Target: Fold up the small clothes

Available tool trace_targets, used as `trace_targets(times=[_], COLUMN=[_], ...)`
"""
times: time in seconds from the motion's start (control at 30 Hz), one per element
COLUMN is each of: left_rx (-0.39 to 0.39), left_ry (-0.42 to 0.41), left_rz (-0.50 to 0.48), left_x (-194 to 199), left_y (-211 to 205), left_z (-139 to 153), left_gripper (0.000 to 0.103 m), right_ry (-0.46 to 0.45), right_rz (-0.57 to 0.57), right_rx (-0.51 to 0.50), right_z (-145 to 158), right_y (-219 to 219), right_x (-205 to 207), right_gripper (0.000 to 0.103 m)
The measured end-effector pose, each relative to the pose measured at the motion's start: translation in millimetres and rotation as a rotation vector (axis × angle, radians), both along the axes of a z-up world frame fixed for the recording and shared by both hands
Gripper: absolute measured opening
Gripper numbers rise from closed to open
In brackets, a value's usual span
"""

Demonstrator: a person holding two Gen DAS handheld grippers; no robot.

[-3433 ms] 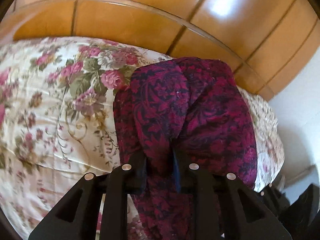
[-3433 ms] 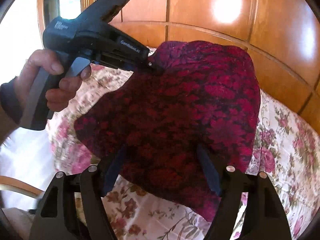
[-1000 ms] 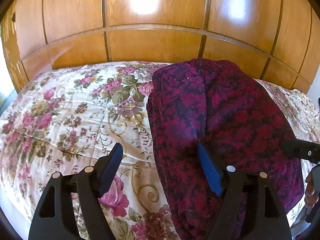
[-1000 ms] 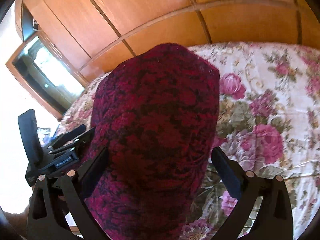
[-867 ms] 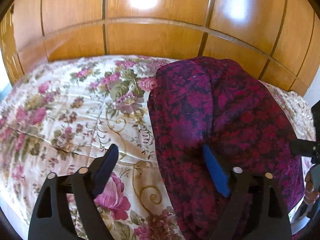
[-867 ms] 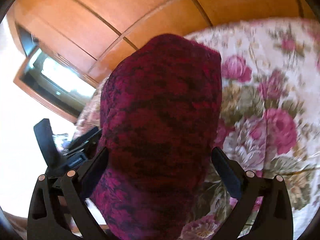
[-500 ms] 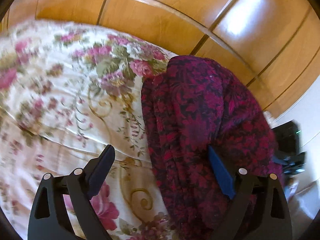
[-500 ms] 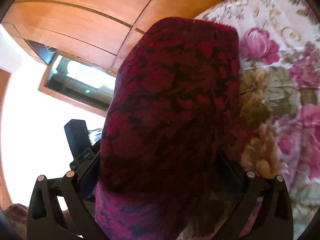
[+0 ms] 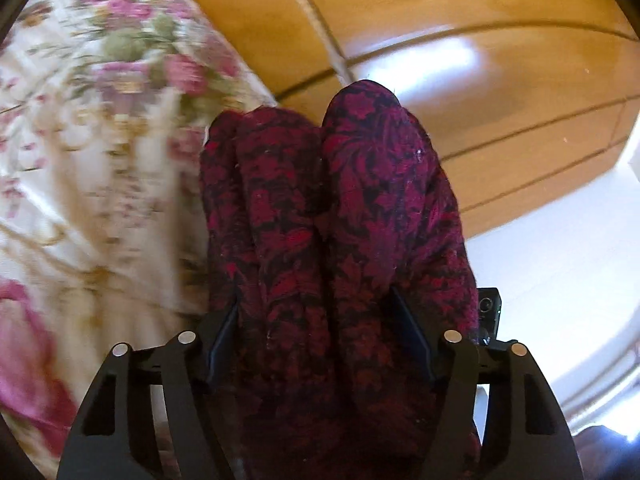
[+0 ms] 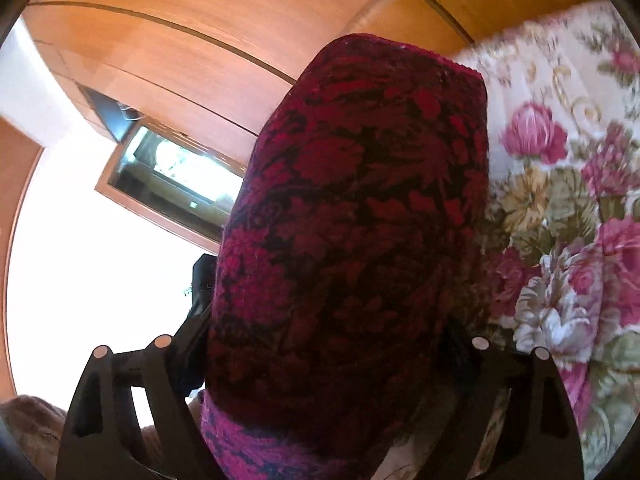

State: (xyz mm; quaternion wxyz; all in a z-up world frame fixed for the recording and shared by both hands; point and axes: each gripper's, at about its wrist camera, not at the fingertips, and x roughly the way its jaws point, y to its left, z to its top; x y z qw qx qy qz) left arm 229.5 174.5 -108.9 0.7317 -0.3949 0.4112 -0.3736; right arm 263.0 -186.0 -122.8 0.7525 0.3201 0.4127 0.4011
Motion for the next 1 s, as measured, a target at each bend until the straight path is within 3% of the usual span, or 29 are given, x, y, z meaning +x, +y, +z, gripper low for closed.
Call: trace_targets(times=[0.17,0.33,0.5,0.57,0.63,0.7,0.73,0.83,0.9,1.0], left_rx=[-0.001,0.027,0.116,0.21,0.409,0.612,0.624,0.597,0.629,0.708], left_ry=[-0.037,-0.095,-0.133,-0.16,-0.158,-0.21,-0.242,-0.222,-0.267,-0.358], left_rz=[-0.132,-0.278,-0.404,-0.434,-0.453,-0.469,-0.473,-0.438,-0.41,-0.363], left_x=[12,42,69,73,71,60,53,52,44,29], left_y=[-73,-184,-302,-337,-377,-404,-410,-396,-391,-391], left_z=[21,53,74,73,59,41,33,32,36,49], left_gripper=[0.069,0.068,0.068,0.067,0.065,0.06,0.061,0.063,0.063,0.063], right_ry=[-0.09,-0.149,-0.131,-0.086,-0.02,0.091,0.115,0.113,0.107,0.044], right_rz=[-0.12,-0.317,-0.509,-0.571,-0.617,-0.652,-0.662,-0.682,-0.695,-0.775], right_rx=[-0.016,-0.032,-0.037,-0.039,-0.061,-0.13,-0.14,-0.116,-0.157,-0.295], right_z=[29,43,28,8,-15,-49,-61,-70,-59,-26], right_y=[-58,-145,-230,-257,-276,-285,-285,-287,-288,-288], right_x=[-39,-70,-91,-98,-109,-114,-119,-141,-149,-151], right_gripper=[0.087,0.087,0.087,0.088,0.088,0.091,0.093,0.098,0.099,0.095])
